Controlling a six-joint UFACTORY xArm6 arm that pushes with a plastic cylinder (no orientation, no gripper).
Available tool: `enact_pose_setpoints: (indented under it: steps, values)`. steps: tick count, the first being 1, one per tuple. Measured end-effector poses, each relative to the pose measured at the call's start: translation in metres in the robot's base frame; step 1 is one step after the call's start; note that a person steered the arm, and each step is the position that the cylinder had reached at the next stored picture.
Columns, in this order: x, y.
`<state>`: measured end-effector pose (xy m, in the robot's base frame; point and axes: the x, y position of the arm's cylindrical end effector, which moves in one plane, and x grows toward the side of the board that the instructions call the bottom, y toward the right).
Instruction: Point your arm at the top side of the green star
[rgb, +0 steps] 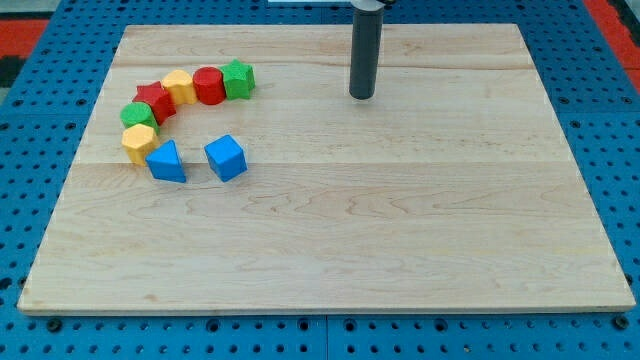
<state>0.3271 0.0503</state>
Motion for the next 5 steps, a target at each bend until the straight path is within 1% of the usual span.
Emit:
enact_pose_setpoints:
  steps: [1, 2, 3, 4, 5]
  values:
    - [-0.014, -0.005]
    - [-0.059, -0.044]
    - [-0.093, -0.111]
    - [-0.087, -0.190]
    - [-0.049, -0.236]
